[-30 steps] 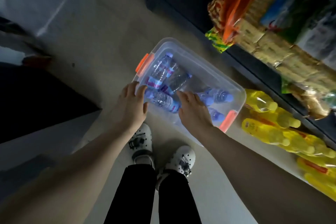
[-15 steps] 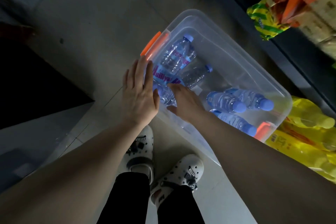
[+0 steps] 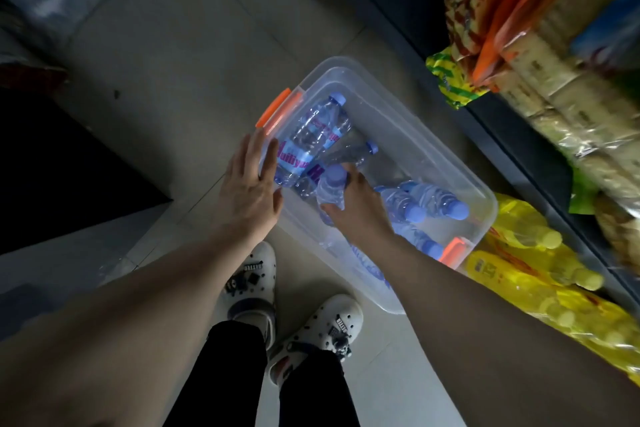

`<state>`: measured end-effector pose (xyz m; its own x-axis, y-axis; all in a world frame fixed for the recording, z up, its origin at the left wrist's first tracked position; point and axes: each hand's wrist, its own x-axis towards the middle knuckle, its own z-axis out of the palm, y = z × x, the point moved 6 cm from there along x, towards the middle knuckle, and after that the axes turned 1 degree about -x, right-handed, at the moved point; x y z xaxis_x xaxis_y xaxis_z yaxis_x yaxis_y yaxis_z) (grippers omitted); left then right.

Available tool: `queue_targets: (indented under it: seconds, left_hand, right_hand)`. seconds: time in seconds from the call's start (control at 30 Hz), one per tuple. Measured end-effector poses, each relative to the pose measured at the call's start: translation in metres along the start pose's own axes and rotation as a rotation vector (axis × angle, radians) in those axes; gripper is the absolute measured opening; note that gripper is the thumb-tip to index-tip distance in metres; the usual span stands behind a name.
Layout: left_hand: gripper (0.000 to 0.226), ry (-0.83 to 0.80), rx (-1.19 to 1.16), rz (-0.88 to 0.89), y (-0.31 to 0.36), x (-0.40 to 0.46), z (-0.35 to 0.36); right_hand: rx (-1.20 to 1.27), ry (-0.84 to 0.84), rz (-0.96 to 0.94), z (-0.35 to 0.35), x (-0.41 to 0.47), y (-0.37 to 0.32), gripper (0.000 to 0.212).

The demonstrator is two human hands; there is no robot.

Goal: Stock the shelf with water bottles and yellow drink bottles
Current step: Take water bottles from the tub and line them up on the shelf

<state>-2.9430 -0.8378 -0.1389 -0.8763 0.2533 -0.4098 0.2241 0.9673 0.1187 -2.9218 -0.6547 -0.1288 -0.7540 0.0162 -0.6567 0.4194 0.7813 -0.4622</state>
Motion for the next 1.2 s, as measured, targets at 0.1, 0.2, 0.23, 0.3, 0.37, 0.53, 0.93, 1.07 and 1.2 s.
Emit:
queue_targets:
  seconds: [0.1,0.2,0.23,0.3,0.37,0.53,0.93,1.07,1.2]
  left_hand:
    - [0.087,-0.148,0.040,-0.003,0.001,-0.001,-0.015]
    - [0.084,-0.278,0.137,0.008,0.005,-0.005,-0.048]
    - [0.083,-0.342,0.168,0.002,0.006,-0.008,-0.061]
    - [0.077,-0.421,0.212,0.025,0.014,-0.015,-0.093]
    - [0.065,-0.426,0.244,0.093,0.028,-0.026,-0.134]
    - [0.043,-0.363,0.200,0.213,0.064,-0.063,-0.262]
    - [0.075,-0.102,-0.201,0.541,0.193,-0.125,-0.593]
    - [0.081,-0.046,-0.535,0.675,0.239,-0.151,-0.679]
    - [0.072,0.080,-0.682,0.721,0.271,-0.170,-0.747]
  right_hand:
    - [0.057,0.056,0.029,-0.040,-0.031,-0.005,0.056]
    - [0.114,0.129,0.054,-0.087,-0.063,-0.016,0.059]
    - [0.133,0.156,0.054,-0.106,-0.075,-0.023,0.060]
    - [0.159,0.201,0.054,-0.146,-0.100,-0.039,0.061]
    - [0.143,0.244,0.059,-0.188,-0.128,-0.058,0.061]
    - [0.162,0.355,0.049,-0.298,-0.211,-0.113,0.063]
    - [0.223,0.744,-0.088,-0.542,-0.434,-0.243,0.067]
    - [0.278,0.859,-0.165,-0.610,-0.494,-0.277,0.073]
    - [0.375,0.960,-0.222,-0.662,-0.543,-0.301,0.079]
